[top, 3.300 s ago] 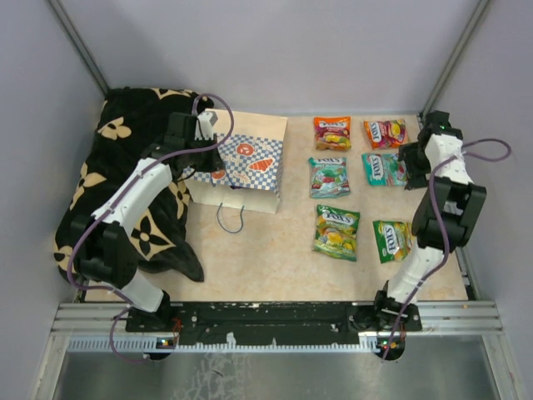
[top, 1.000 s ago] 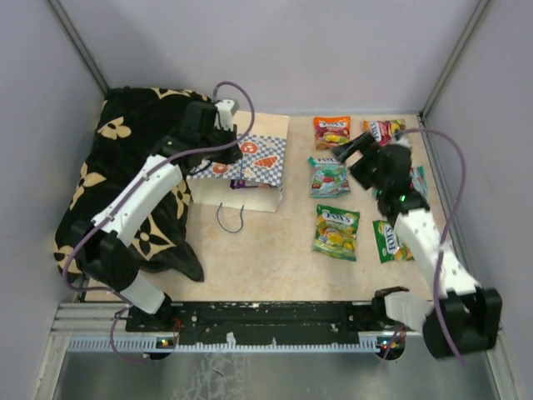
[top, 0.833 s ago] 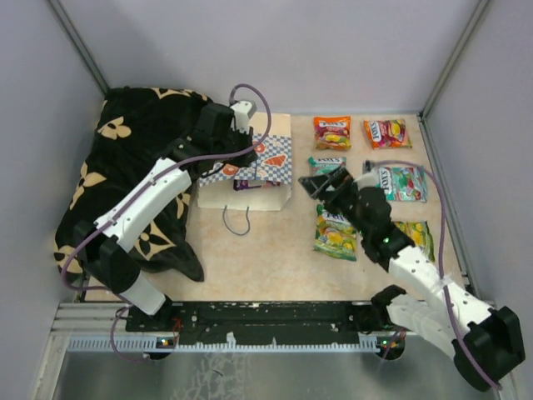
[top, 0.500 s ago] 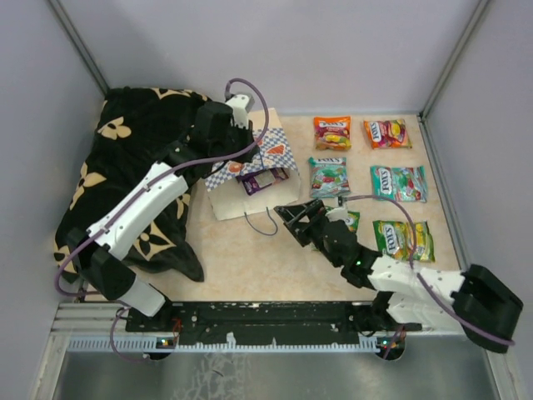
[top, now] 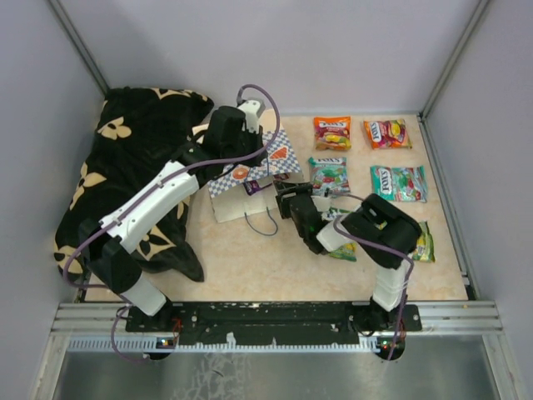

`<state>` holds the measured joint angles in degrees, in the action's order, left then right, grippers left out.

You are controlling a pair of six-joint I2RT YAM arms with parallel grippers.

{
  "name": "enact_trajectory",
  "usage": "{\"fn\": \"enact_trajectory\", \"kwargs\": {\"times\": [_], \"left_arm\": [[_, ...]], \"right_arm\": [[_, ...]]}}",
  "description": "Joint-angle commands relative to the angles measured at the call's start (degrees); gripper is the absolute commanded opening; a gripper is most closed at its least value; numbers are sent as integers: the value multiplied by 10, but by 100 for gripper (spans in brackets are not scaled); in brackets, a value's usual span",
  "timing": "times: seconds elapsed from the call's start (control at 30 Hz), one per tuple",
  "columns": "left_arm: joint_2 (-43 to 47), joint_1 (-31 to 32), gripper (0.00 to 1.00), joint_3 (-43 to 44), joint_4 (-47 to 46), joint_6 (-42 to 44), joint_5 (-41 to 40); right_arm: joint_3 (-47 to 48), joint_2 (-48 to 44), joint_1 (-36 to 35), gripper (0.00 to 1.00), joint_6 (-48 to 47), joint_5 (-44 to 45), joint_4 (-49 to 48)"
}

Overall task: Take the snacks out of the paper bag
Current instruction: Take out the snack from the paper bag.

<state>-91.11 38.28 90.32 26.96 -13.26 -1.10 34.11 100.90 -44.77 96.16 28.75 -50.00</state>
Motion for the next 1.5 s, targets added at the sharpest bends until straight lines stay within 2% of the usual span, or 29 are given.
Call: {"fn": "enact_trajectory", "kwargs": {"times": [0.0,0.23,0.5,0.57,0.7,0.8,0.97,1.07,1.17,1.3,1.47], "left_arm": [[-18,8,0,13,-13,-4,5],[-16,11,0,21,2,5,-6],[-21,11,0,28,6,4,-9],[-23,11,0,32,9,6,-13],[-28,10,0,37,9,8,-22],[-32,9,0,40,9,12,-35],[-39,-9,0,50,8,18,-43],[-45,-34,0,57,6,17,-28],[-51,-57,0,61,4,19,-14],[-56,-85,0,66,2,24,0],[-65,-111,0,75,-2,31,13]], "right_arm": [[86,108,22,62,82,-7,-43],[207,237,21,59,148,-17,39],[282,297,22,53,175,-12,99],[297,296,22,46,154,-11,112],[314,282,22,23,114,-15,127],[316,254,24,1,61,-37,134],[273,160,15,0,-59,-103,163],[241,84,18,0,-135,-181,206],[231,2,19,0,-230,-252,295],[209,-106,19,0,-312,-320,407],[245,-203,18,0,-484,-368,617]]}}
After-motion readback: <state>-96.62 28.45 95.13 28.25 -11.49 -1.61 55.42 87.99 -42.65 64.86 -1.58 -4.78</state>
